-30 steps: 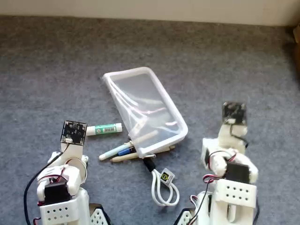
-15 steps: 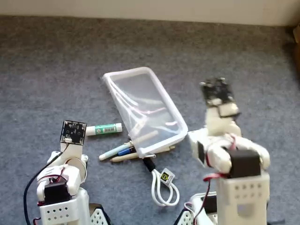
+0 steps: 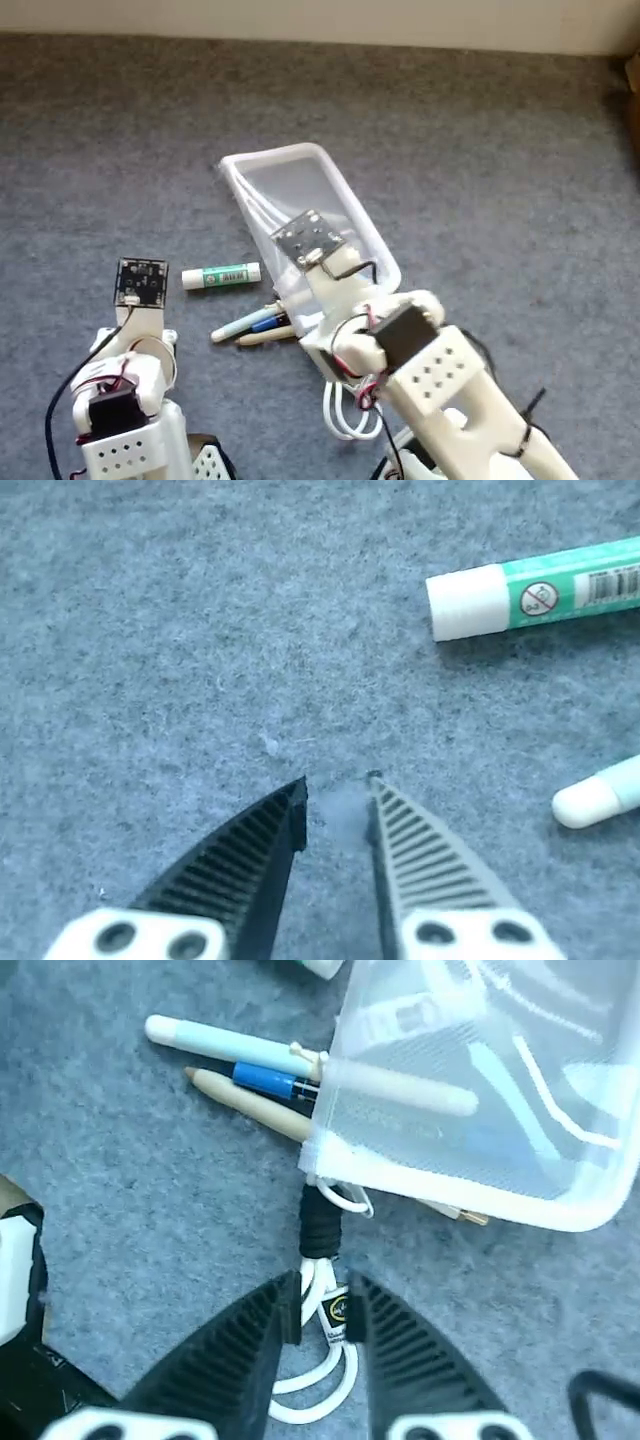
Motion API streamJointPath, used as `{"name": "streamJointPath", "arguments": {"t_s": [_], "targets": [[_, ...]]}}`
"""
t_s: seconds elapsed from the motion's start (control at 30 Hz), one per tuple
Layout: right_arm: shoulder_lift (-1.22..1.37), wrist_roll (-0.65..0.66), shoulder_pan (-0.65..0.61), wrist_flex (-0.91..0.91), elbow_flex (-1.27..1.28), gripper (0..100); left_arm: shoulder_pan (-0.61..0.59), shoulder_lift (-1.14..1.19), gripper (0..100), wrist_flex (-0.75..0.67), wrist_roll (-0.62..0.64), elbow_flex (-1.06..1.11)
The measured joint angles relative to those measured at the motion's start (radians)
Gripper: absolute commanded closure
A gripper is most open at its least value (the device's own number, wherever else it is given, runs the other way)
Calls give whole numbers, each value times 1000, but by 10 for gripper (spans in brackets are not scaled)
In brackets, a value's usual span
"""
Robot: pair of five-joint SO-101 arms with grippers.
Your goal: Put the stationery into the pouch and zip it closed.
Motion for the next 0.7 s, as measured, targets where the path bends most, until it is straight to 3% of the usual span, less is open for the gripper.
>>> {"name": "streamJointPath", "arguments": {"t_s": [0.17,0.4,0.7], "targets": [[100,-78,-44,-123,44,754,-15,0,797,0,0,0],[178,-91,-126,-253,123,754,-15,0,797,0,0,0],[190,-91,-138,-431,267,829,-15,0,797,0,0,0]]}}
